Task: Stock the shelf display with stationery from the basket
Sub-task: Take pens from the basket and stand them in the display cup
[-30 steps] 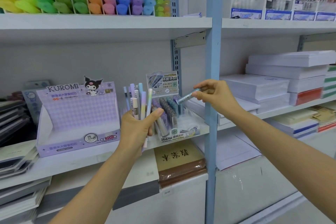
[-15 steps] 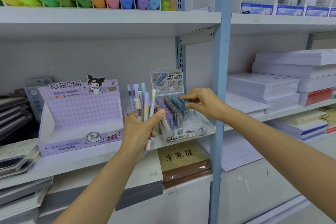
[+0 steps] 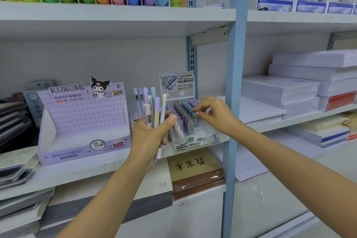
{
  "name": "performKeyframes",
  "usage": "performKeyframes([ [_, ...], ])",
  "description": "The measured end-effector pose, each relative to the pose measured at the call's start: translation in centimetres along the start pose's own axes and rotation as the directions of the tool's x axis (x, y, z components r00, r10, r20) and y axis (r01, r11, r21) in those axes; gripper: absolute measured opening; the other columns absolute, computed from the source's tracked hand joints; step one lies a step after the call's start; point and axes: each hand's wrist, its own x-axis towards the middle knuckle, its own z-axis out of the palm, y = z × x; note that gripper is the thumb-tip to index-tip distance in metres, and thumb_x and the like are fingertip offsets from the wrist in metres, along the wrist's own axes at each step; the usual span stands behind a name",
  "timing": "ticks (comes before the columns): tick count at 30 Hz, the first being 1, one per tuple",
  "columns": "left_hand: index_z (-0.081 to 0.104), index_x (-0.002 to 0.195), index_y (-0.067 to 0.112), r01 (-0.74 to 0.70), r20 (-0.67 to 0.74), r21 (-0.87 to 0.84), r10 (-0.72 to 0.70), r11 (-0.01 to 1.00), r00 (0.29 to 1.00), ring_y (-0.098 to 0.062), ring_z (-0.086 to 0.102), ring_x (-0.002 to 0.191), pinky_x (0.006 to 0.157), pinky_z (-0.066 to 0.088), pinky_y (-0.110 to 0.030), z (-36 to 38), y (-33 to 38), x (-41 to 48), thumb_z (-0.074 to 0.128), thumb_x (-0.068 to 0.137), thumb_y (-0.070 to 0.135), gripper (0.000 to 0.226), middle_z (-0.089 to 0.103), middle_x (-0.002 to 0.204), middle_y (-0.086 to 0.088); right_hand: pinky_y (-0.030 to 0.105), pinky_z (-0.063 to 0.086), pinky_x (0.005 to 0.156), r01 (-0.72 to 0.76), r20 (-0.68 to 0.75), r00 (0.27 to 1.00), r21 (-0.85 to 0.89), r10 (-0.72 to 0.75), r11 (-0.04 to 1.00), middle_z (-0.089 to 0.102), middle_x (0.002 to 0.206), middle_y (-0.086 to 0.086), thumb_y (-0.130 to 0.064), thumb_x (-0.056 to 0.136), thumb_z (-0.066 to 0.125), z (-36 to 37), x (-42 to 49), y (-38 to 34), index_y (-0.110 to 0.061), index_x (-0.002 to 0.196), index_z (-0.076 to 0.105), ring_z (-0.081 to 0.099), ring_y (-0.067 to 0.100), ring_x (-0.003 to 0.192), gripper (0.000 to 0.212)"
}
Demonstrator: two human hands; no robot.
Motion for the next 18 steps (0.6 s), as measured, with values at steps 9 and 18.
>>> performKeyframes([
  [9,0.074,0.090,0.020,-0.024,-0.036,-0.026,0.023,0.999,0.999,-0.008,0.044,0.038,0.038,0.042,-0.018,0.7,1.0,-0.5,0.078,0.078,0.027,0.014,0.054,0.044,0.007,0.025,0.053,0.067,-0.076,0.155,0.988,0.592,-0.021,0.802,0.069,0.099,0.012,-0.022,0.090,0.066,-1.7,-2.3,-3.3,-0.011,0.107,0.059,0.066,0.018,0.079,0.021],
  [18,0.072,0.094,0.019,-0.031,-0.019,-0.033,0.030,0.999,0.999,-0.007,0.044,0.035,0.035,0.040,-0.018,1.0,1.8,-1.2,0.077,0.080,0.027,0.017,0.059,0.046,0.008,0.019,0.052,0.073,-0.120,0.172,0.985,0.693,-0.002,0.710,0.071,0.095,0.001,-0.010,0.084,0.071,-2.5,-3.7,-4.0,-0.010,0.107,0.062,0.068,0.014,0.083,0.024],
])
